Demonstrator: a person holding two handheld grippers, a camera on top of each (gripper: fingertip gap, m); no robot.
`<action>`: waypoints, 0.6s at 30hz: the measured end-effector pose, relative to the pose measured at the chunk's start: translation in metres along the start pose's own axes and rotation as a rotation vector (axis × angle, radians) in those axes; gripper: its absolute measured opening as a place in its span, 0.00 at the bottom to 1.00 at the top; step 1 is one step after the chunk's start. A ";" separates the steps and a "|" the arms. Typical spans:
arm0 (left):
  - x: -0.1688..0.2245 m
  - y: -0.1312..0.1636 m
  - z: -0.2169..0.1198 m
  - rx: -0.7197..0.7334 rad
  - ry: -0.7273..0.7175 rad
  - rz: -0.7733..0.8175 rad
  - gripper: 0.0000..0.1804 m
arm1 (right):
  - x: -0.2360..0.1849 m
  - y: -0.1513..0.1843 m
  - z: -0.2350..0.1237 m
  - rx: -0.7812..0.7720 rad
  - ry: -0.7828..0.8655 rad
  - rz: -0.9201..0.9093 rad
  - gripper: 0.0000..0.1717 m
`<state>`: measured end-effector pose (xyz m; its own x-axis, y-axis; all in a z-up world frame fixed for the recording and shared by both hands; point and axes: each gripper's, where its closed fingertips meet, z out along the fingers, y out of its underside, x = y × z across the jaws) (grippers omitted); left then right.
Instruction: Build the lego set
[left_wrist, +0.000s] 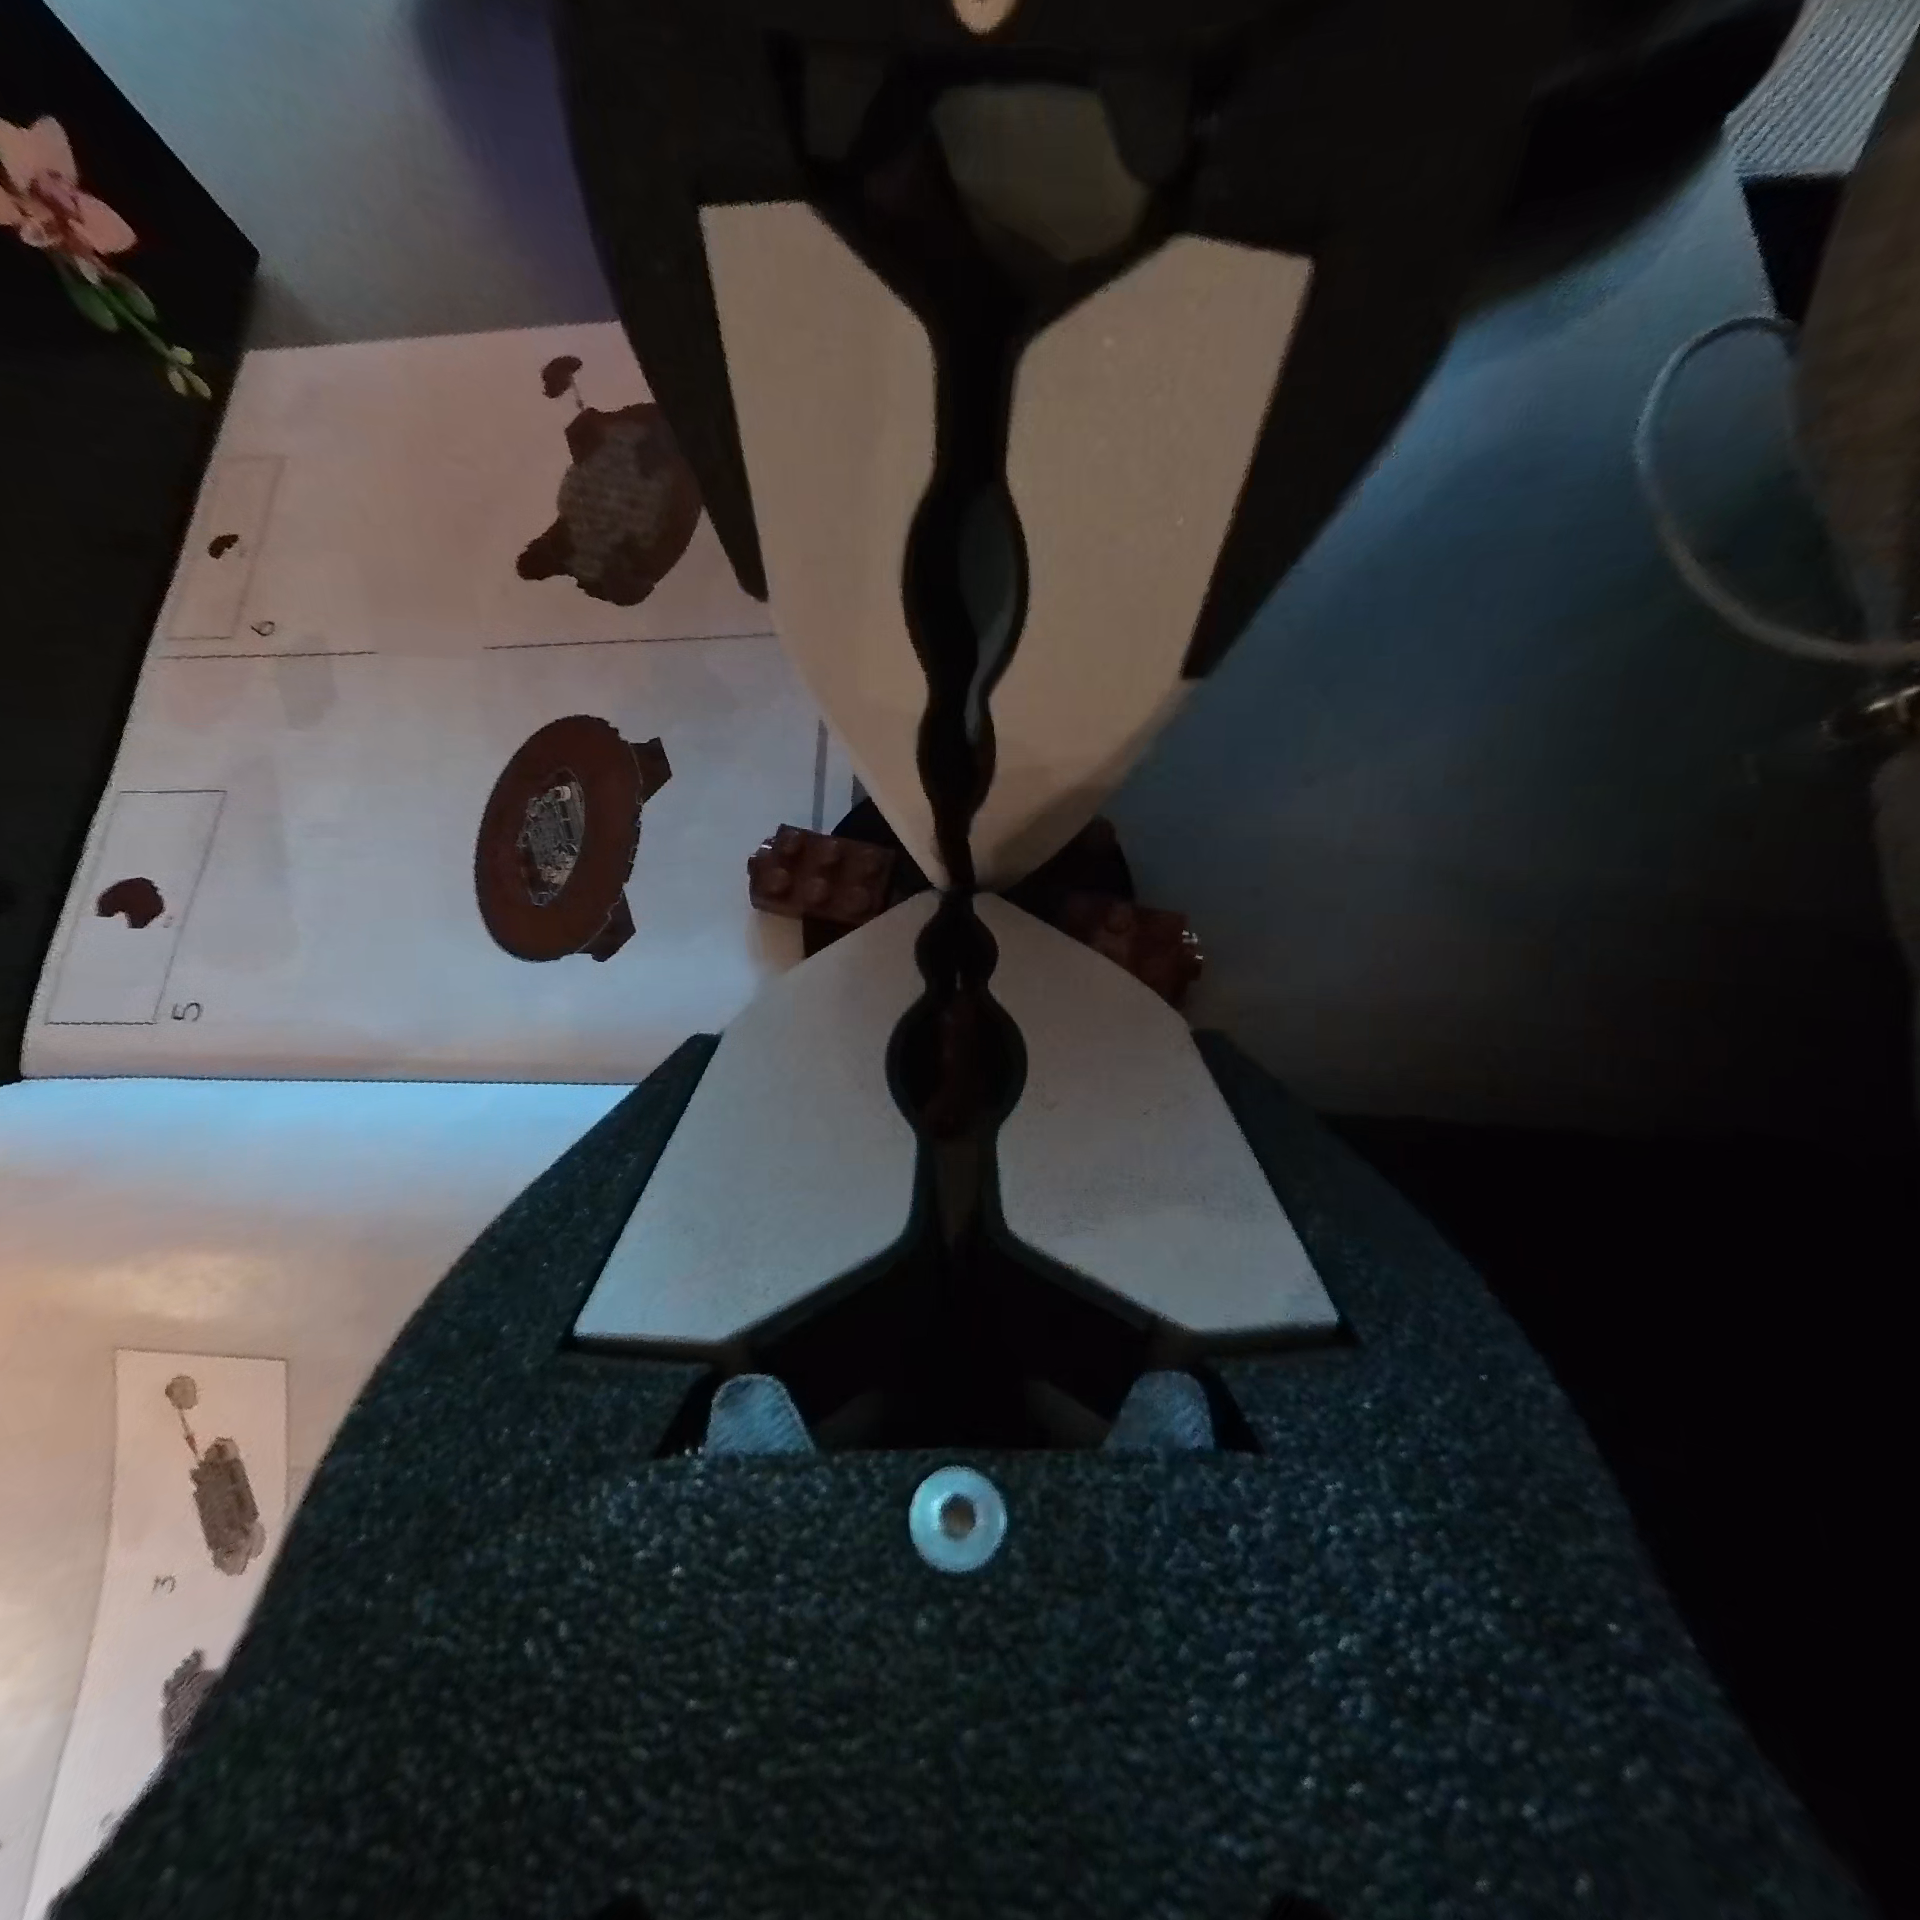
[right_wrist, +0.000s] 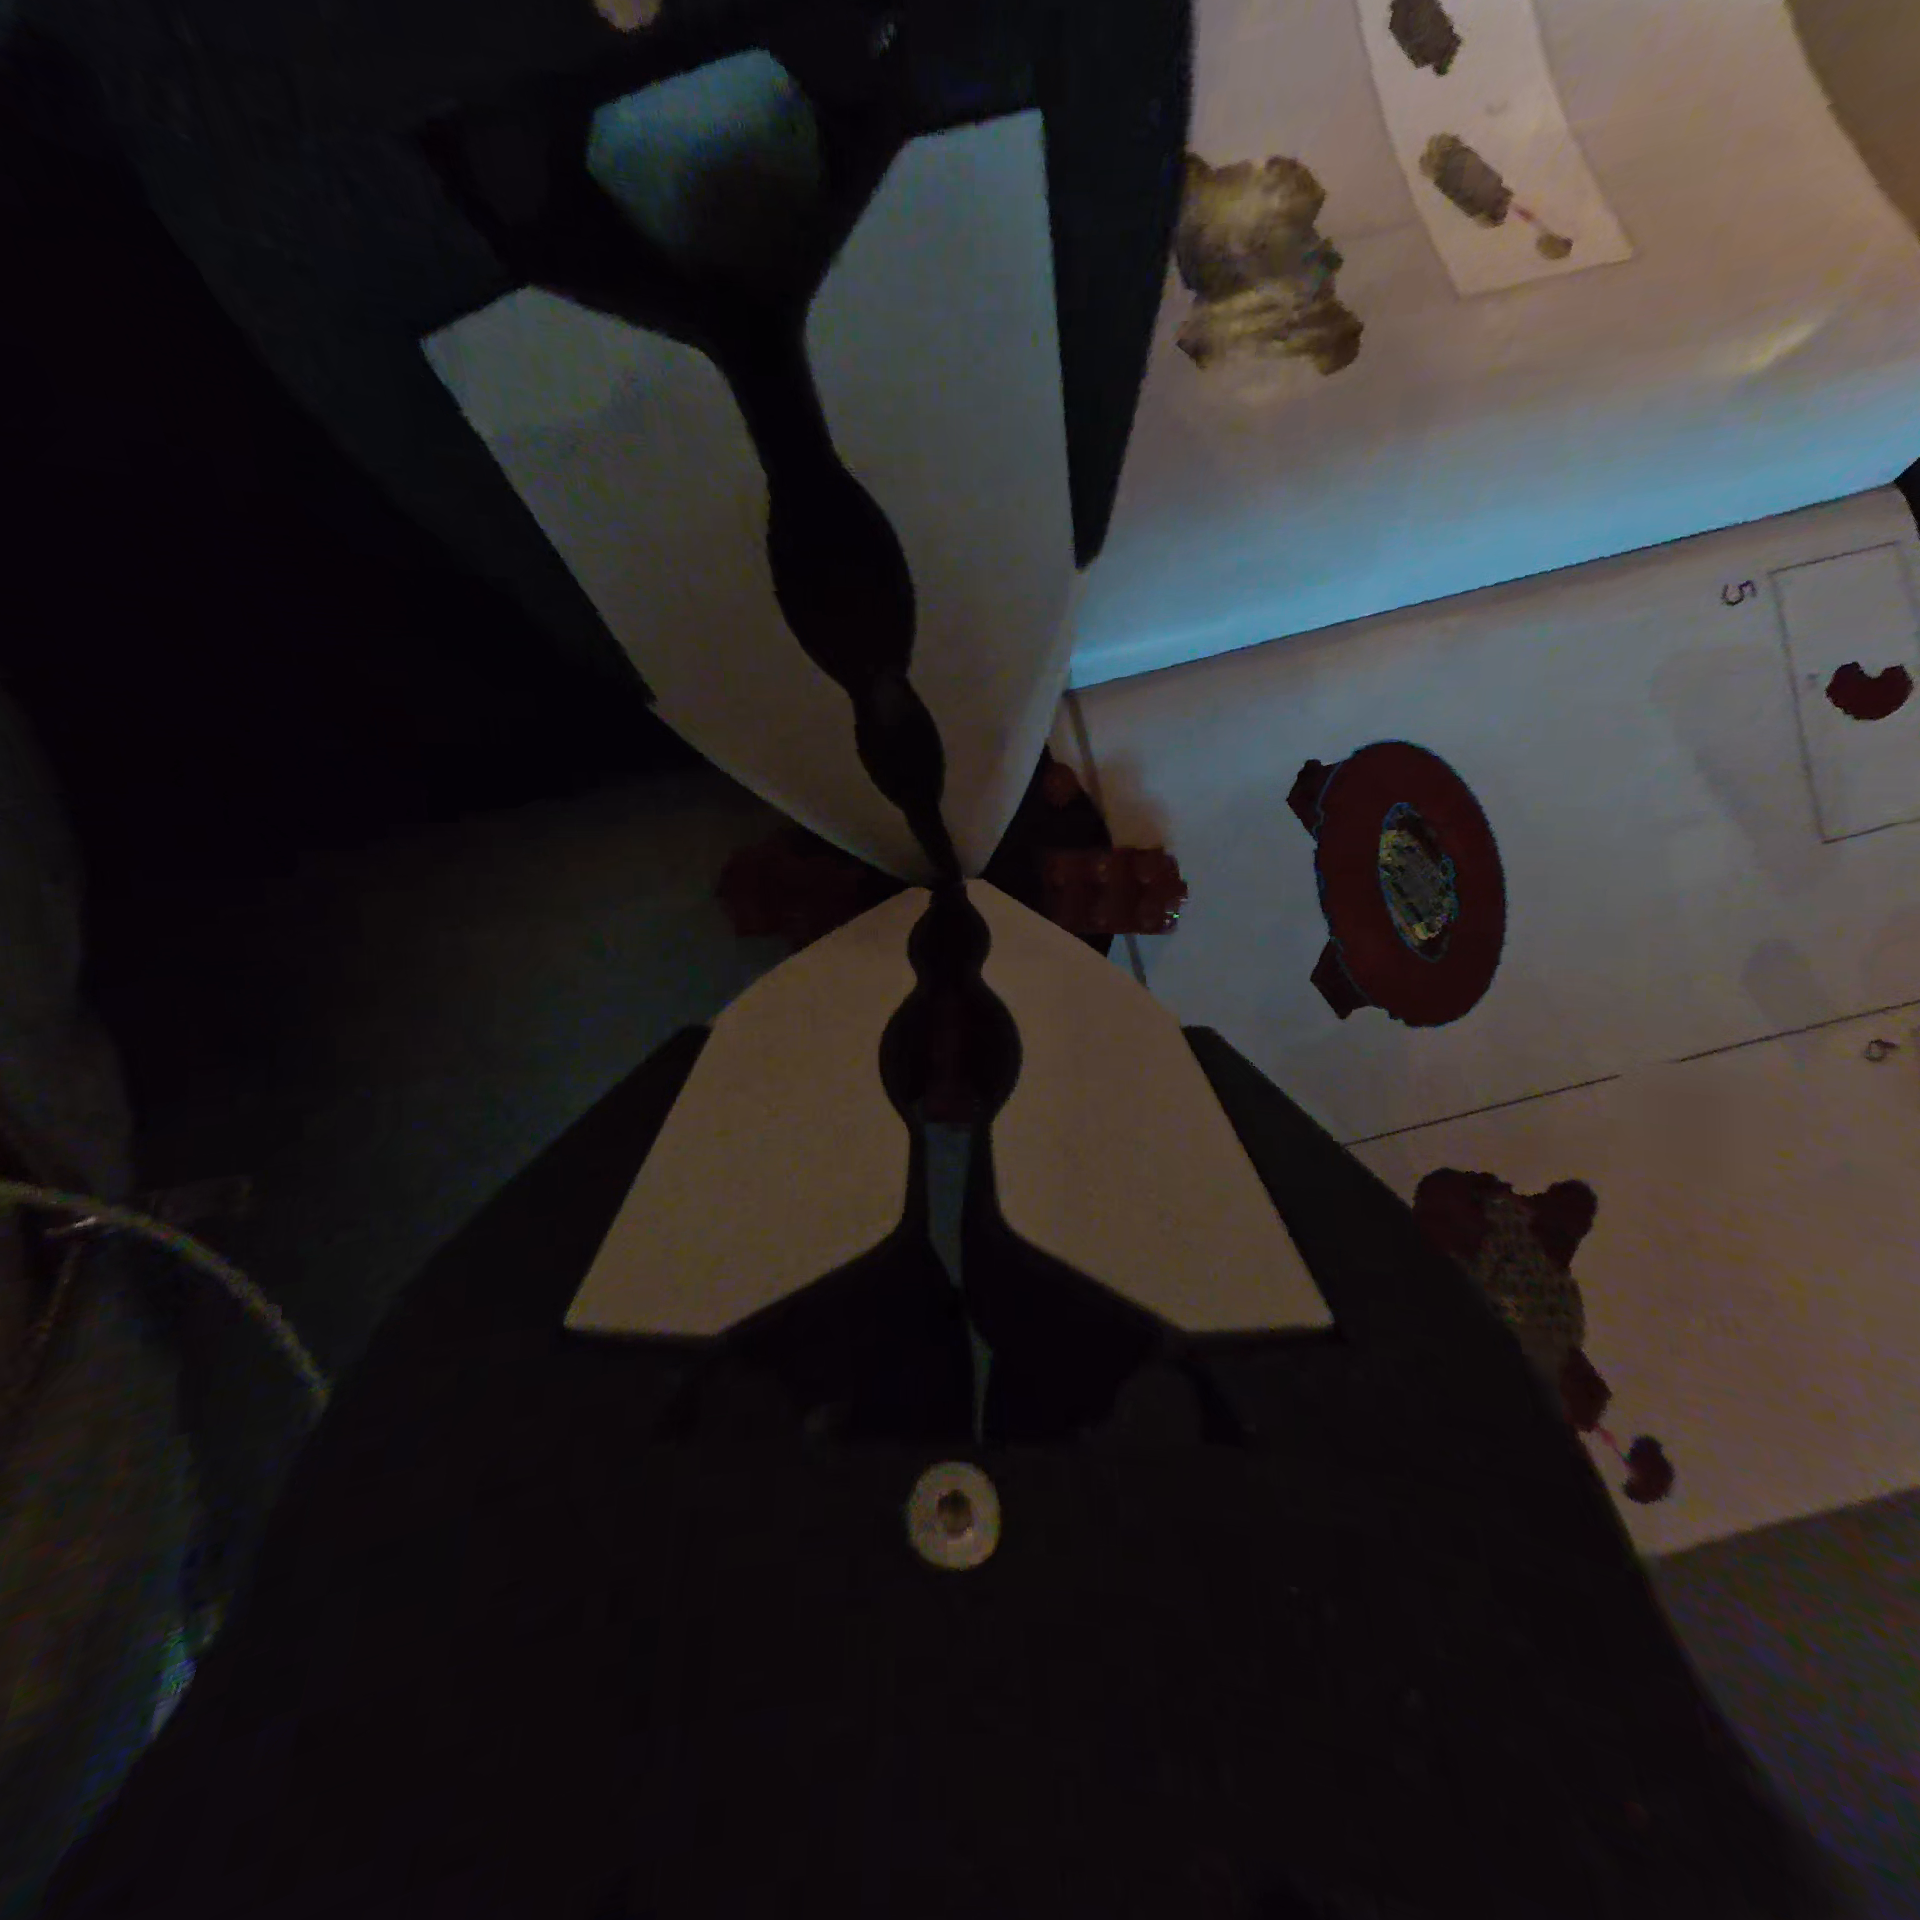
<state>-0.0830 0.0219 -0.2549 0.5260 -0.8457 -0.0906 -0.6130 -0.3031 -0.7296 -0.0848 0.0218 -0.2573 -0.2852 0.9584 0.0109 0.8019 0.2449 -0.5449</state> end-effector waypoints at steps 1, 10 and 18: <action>0.000 0.000 0.000 0.002 0.008 -0.007 0.00 | 0.000 0.000 0.000 -0.012 0.014 -0.014 0.00; -0.001 -0.001 -0.001 0.016 -0.030 0.015 0.00 | -0.001 -0.002 -0.002 0.103 0.012 -0.021 0.00; -0.010 -0.025 -0.062 0.314 -0.273 -0.133 0.17 | 0.008 -0.006 -0.051 0.489 0.086 0.142 0.46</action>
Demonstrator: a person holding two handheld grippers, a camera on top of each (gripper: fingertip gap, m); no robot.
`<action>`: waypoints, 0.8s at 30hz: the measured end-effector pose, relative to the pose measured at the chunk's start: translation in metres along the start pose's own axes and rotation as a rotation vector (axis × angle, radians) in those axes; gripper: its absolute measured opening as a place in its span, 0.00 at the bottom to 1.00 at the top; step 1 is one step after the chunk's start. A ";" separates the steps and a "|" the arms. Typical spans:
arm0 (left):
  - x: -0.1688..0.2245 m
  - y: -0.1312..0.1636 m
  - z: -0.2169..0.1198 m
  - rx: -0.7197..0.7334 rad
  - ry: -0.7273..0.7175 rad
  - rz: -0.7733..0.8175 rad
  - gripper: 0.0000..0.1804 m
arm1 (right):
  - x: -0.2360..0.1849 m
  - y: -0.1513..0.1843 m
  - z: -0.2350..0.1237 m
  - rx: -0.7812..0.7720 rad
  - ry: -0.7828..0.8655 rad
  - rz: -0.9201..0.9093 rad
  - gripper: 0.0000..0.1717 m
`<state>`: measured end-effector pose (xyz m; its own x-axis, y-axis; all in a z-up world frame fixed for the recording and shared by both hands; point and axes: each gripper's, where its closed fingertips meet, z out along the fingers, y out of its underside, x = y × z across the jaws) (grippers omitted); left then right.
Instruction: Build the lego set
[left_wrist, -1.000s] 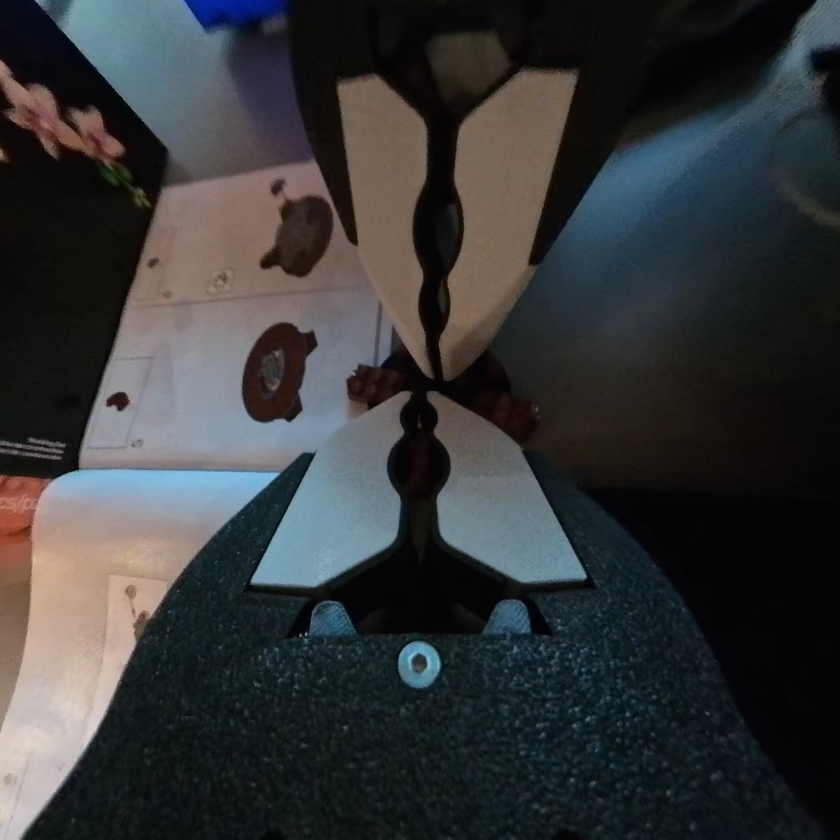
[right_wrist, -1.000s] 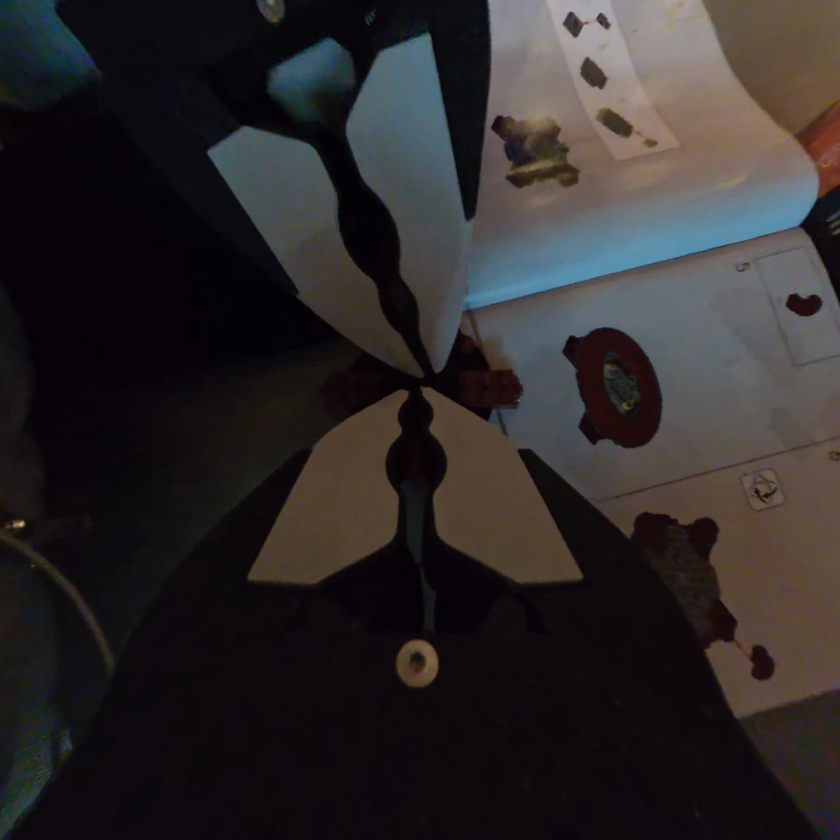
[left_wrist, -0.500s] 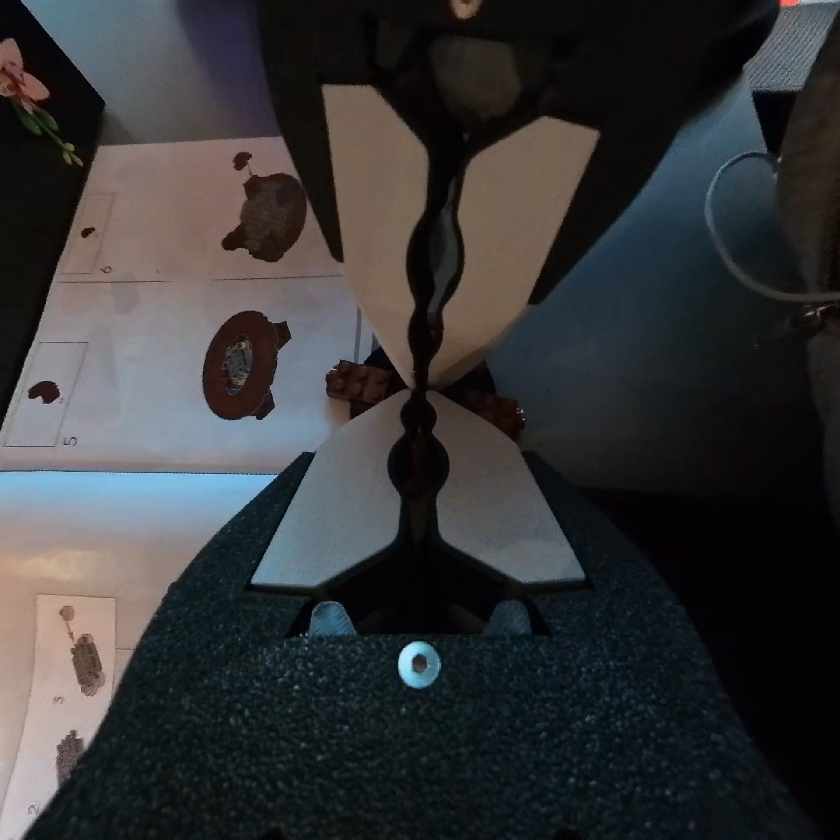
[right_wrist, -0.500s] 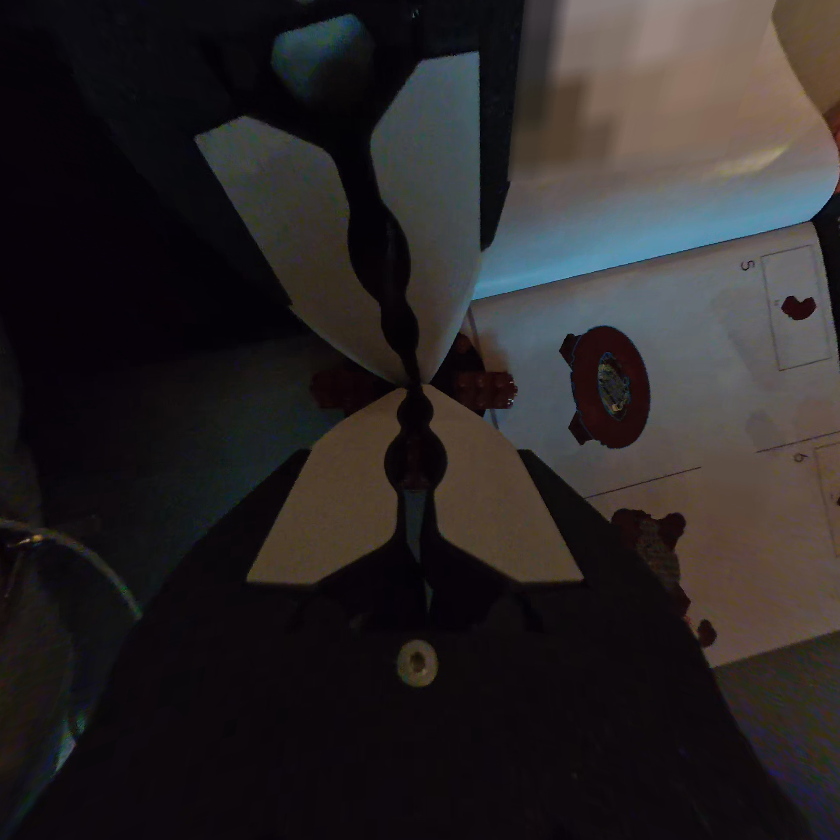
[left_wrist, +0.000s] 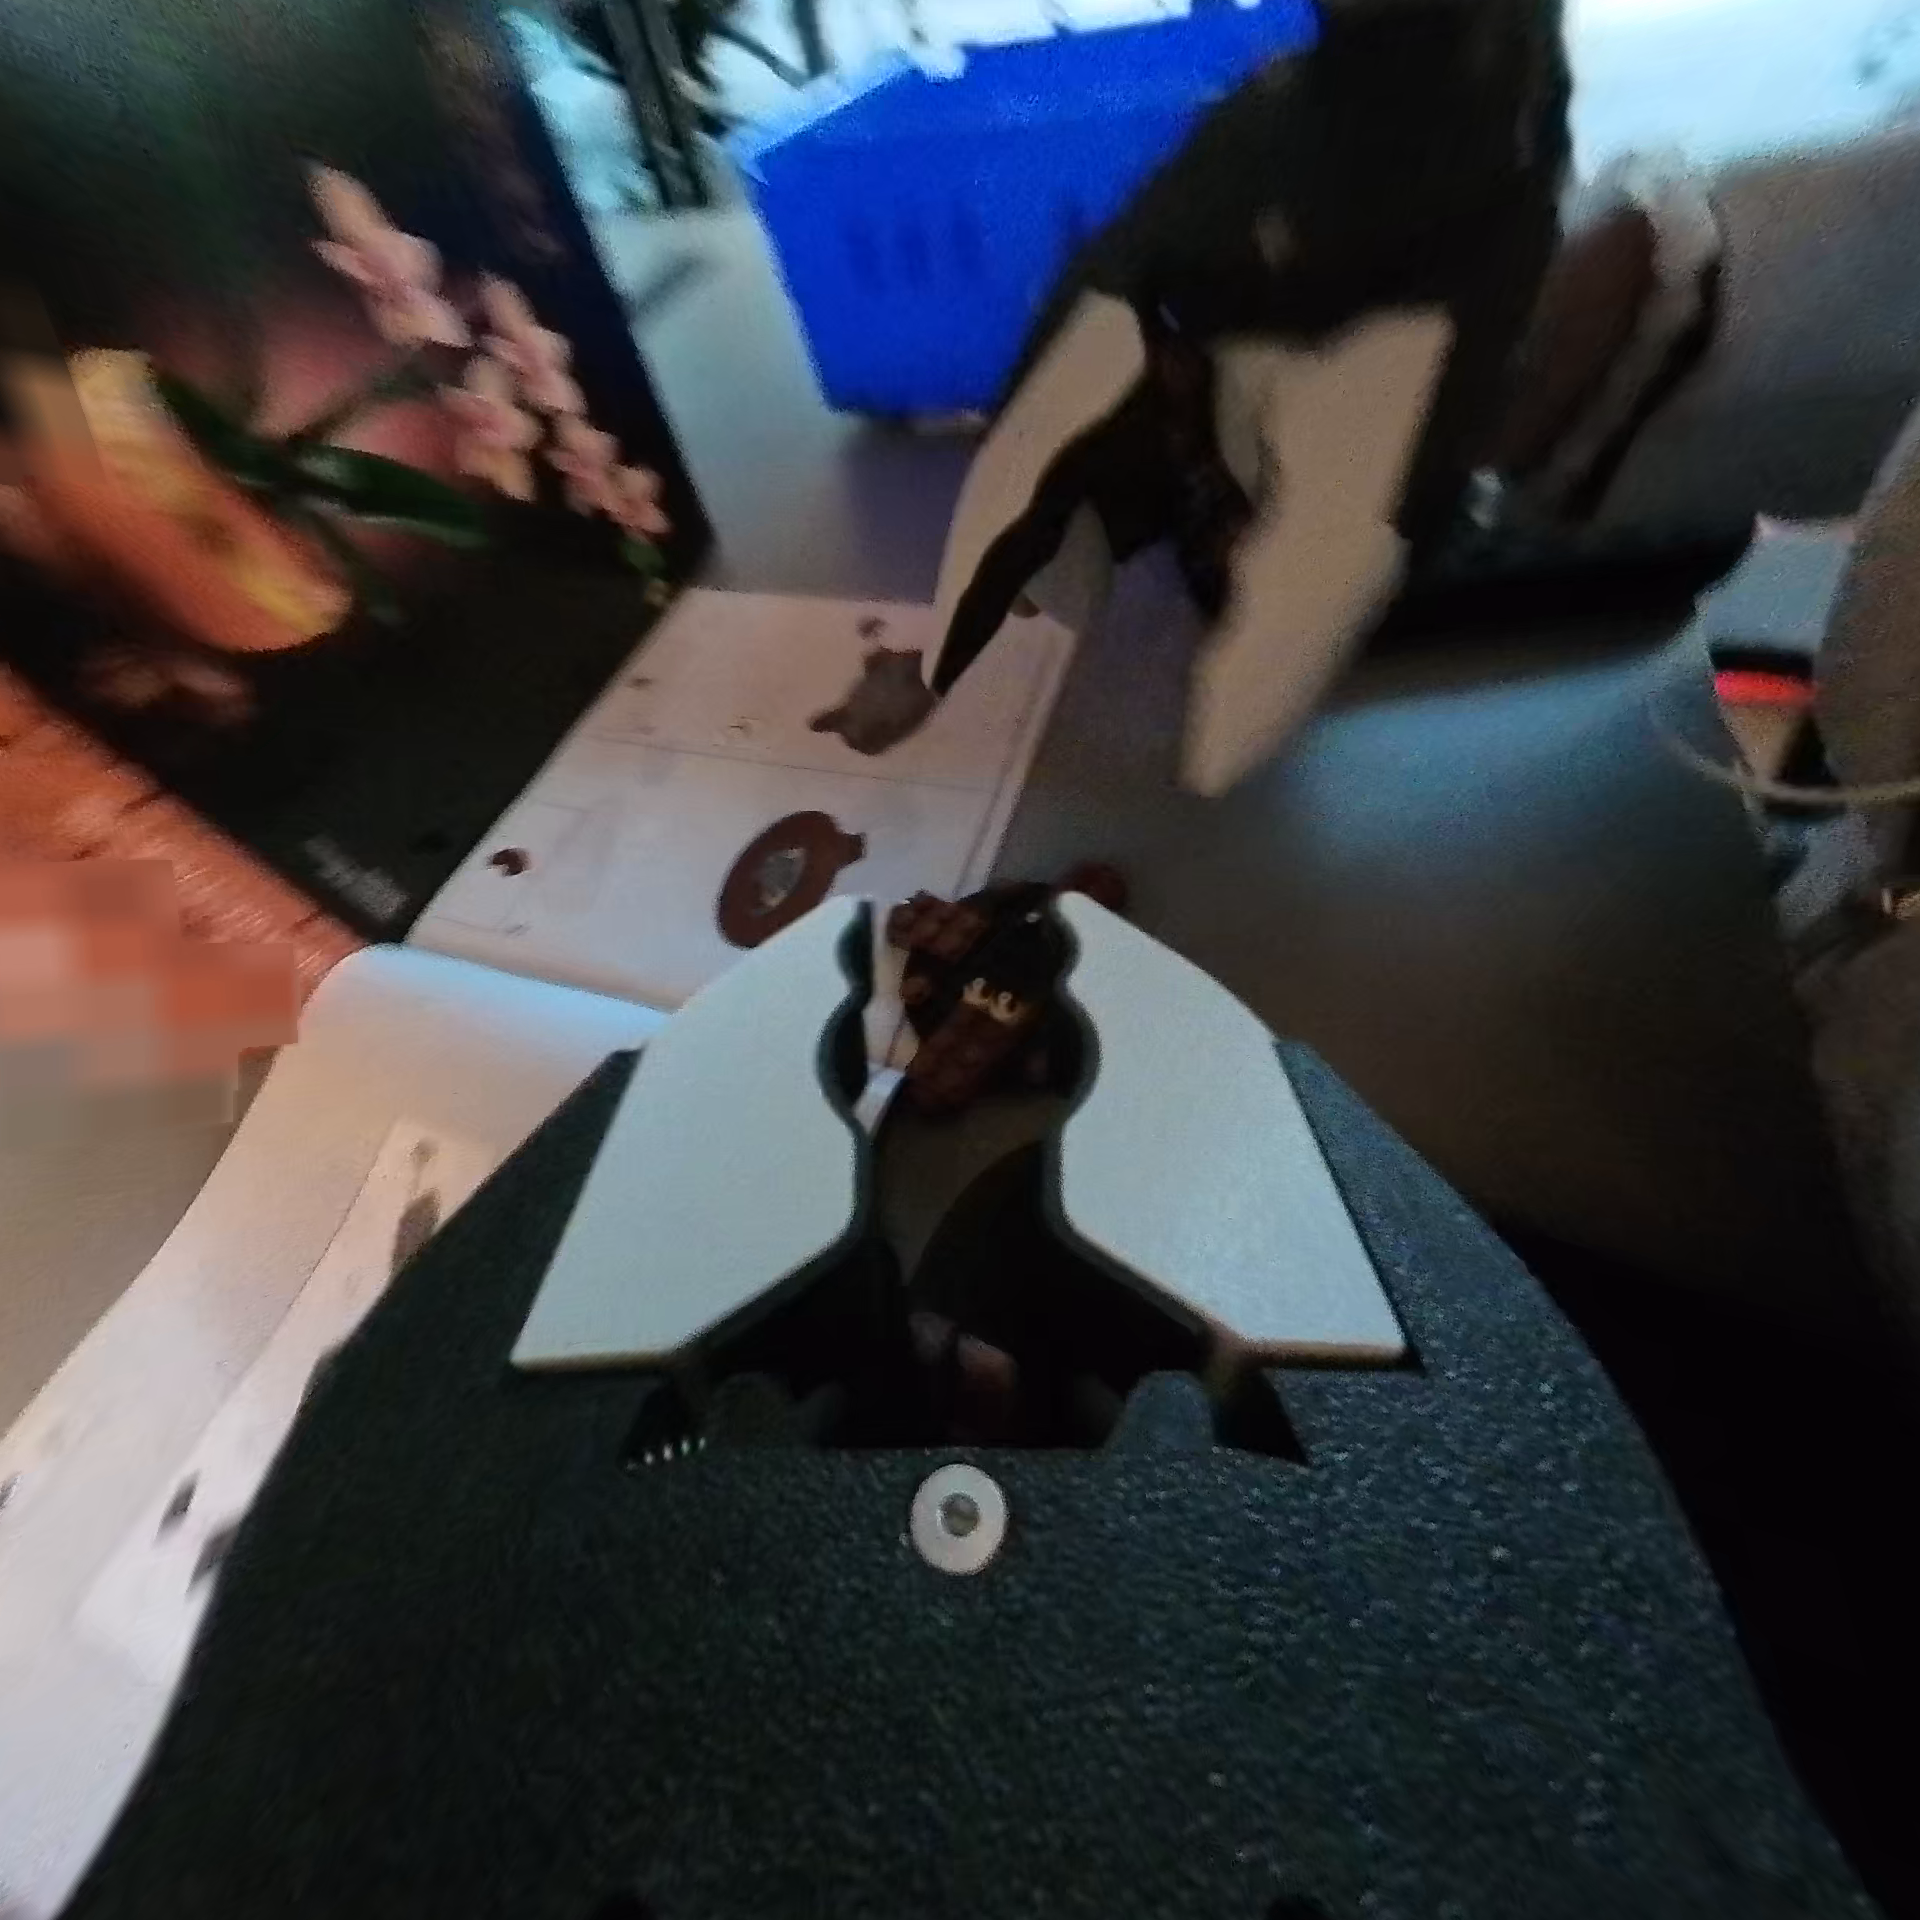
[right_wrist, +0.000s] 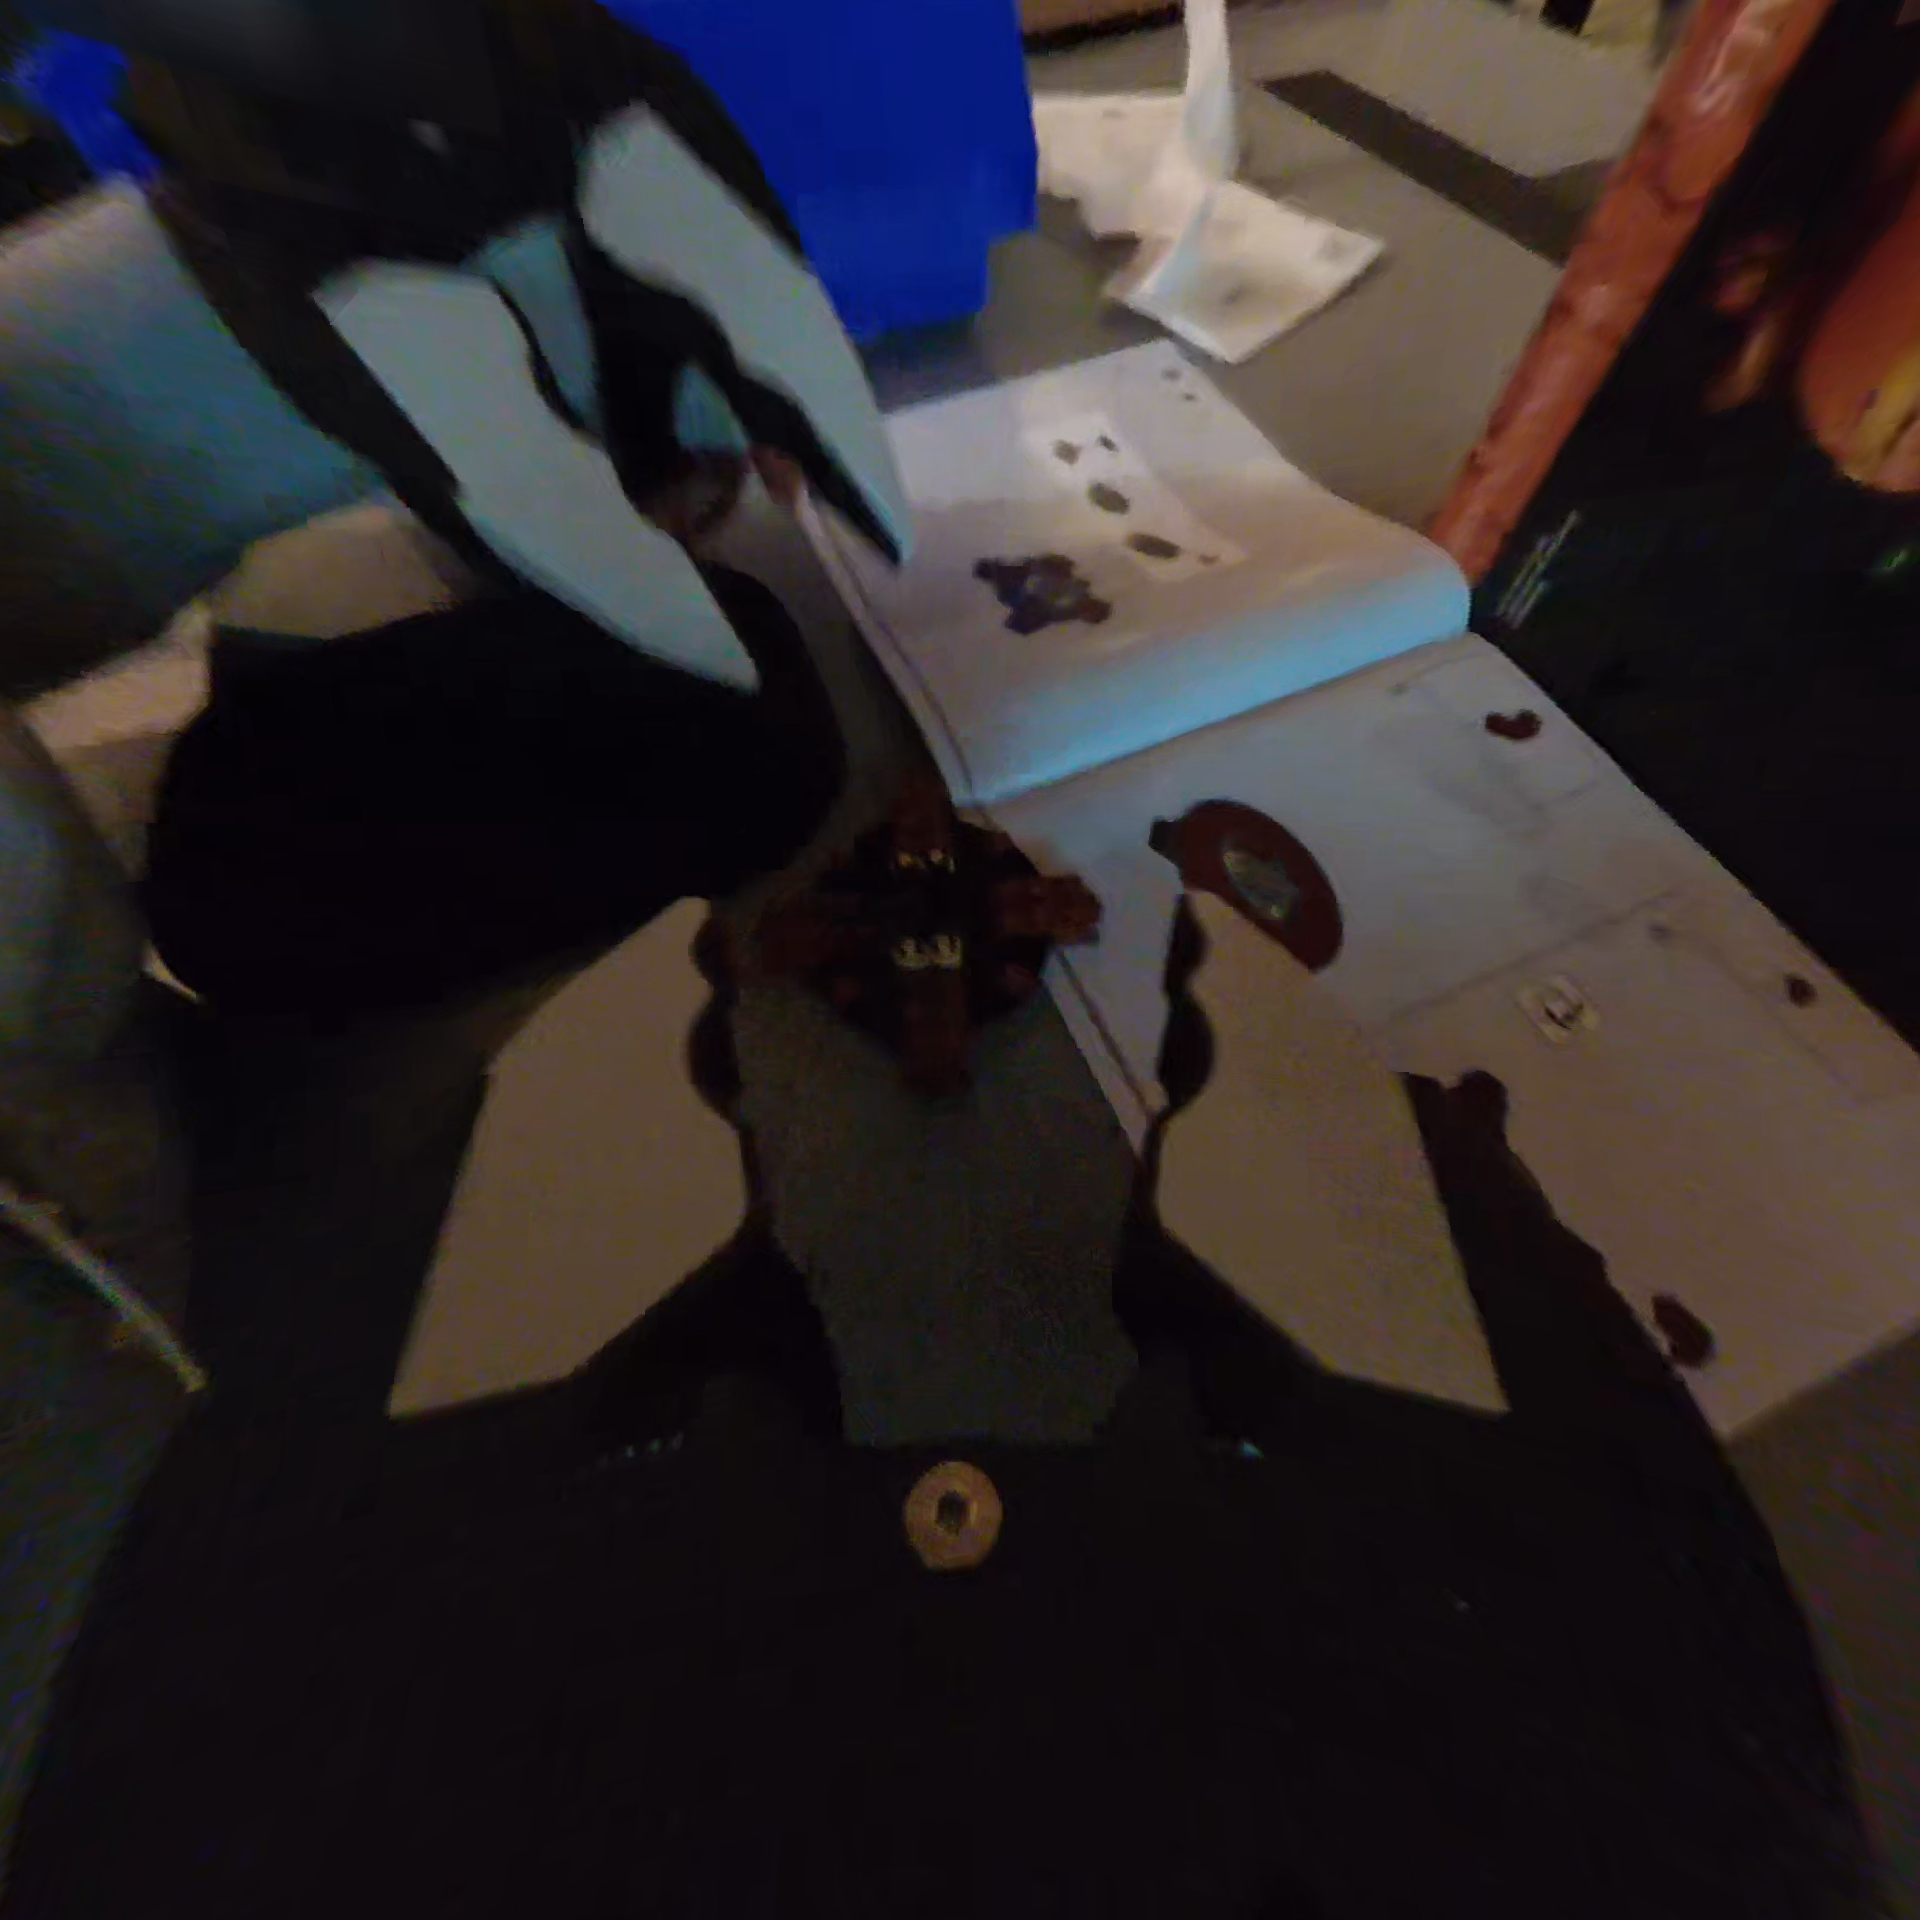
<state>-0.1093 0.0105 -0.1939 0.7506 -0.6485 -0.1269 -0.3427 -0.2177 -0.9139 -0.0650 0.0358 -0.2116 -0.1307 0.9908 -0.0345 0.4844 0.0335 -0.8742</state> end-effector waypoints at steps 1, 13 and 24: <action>-0.002 -0.002 -0.006 0.023 -0.037 -0.016 0.20 | -0.001 0.008 0.001 -0.035 0.010 -0.016 0.53; 0.005 -0.014 -0.033 0.196 -0.207 -0.140 0.41 | -0.010 0.045 0.037 -0.246 0.007 -0.015 0.45; 0.008 -0.009 -0.031 0.164 -0.211 -0.143 0.38 | -0.007 0.039 0.044 -0.204 -0.008 -0.056 0.34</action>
